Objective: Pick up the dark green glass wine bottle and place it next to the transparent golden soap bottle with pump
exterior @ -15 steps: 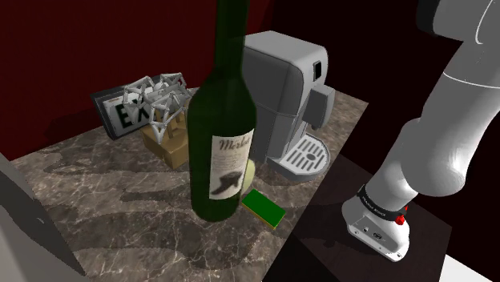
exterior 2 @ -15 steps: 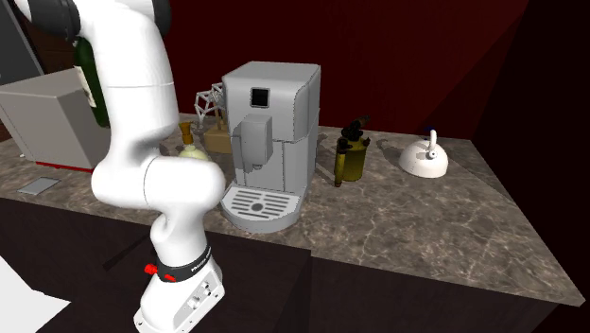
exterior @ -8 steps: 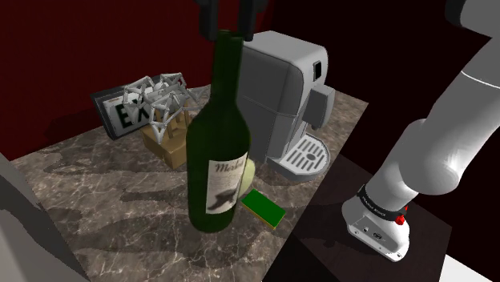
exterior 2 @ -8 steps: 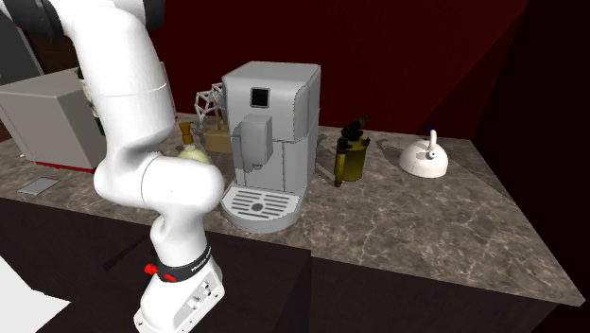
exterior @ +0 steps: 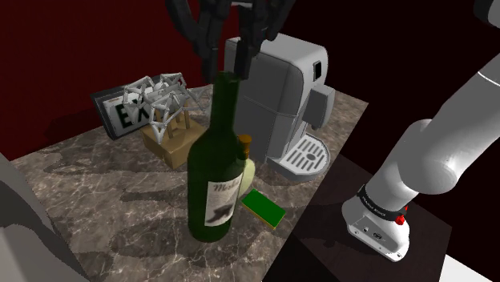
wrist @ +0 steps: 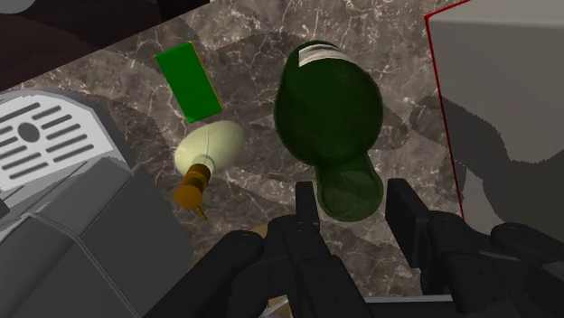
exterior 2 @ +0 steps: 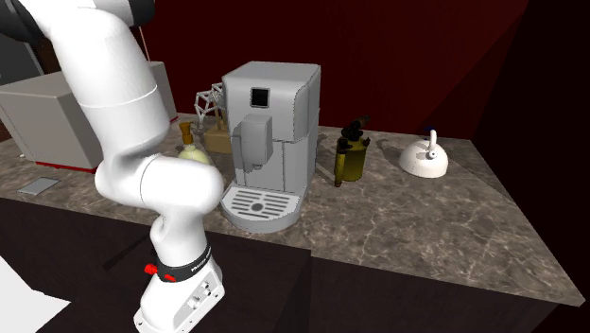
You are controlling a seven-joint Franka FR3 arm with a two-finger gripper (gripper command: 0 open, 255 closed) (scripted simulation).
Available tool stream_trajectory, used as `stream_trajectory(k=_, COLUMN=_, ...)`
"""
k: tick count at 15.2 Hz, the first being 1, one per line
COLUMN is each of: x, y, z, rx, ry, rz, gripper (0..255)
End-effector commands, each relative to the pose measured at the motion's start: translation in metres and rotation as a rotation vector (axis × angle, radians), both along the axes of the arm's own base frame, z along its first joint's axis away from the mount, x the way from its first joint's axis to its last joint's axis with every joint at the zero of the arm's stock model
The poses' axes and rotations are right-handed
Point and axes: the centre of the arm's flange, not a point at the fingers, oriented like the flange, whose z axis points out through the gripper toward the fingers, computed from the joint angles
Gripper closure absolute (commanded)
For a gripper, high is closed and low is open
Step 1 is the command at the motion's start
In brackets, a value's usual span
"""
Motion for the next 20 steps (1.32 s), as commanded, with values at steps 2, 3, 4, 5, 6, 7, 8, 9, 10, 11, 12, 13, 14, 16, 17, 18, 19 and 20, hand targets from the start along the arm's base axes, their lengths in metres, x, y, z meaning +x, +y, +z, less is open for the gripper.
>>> stream_trajectory(k=2, x=0.000, y=0.000, z=-0.016, rx=0.001, ry=0.000, rz=0.000, gripper=255)
stream_trajectory(k=3, x=0.000, y=0.000, z=-0.021, rx=0.001, ry=0.000, rz=0.000, gripper=255)
stream_trajectory(k=4, x=0.000, y=0.000, z=-0.027, rx=0.001, ry=0.000, rz=0.000, gripper=255)
stream_trajectory(k=5, x=0.000, y=0.000, z=-0.032, rx=0.001, ry=0.000, rz=0.000, gripper=255)
stream_trajectory(k=6, x=0.000, y=0.000, z=-0.037, rx=0.001, ry=0.000, rz=0.000, gripper=255)
stream_trajectory(k=7, x=0.000, y=0.000, z=-0.042, rx=0.001, ry=0.000, rz=0.000, gripper=255)
stream_trajectory(k=8, x=0.000, y=0.000, z=-0.048, rx=0.001, ry=0.000, rz=0.000, gripper=255)
stream_trajectory(k=9, x=0.000, y=0.000, z=-0.053, rx=0.001, ry=0.000, rz=0.000, gripper=255)
stream_trajectory(k=10, x=0.000, y=0.000, z=-0.058, rx=0.001, ry=0.000, rz=0.000, gripper=255)
stream_trajectory(k=11, x=0.000, y=0.000, z=-0.064, rx=0.001, ry=0.000, rz=0.000, gripper=255)
stream_trajectory(k=12, x=0.000, y=0.000, z=-0.069, rx=0.001, ry=0.000, rz=0.000, gripper=255)
stream_trajectory(k=13, x=0.000, y=0.000, z=-0.074, rx=0.001, ry=0.000, rz=0.000, gripper=255)
stream_trajectory(k=14, x=0.000, y=0.000, z=-0.079, rx=0.001, ry=0.000, rz=0.000, gripper=255)
stream_trajectory(k=16, x=0.000, y=0.000, z=-0.090, rx=0.001, ry=0.000, rz=0.000, gripper=255)
stream_trajectory(k=17, x=0.000, y=0.000, z=-0.095, rx=0.001, ry=0.000, rz=0.000, gripper=255)
stream_trajectory(k=18, x=0.000, y=0.000, z=-0.101, rx=0.001, ry=0.000, rz=0.000, gripper=255)
stream_trajectory(k=19, x=0.000, y=0.000, z=-0.106, rx=0.001, ry=0.000, rz=0.000, gripper=255)
stream_trajectory(k=20, x=0.000, y=0.000, z=-0.111, rx=0.001, ry=0.000, rz=0.000, gripper=255)
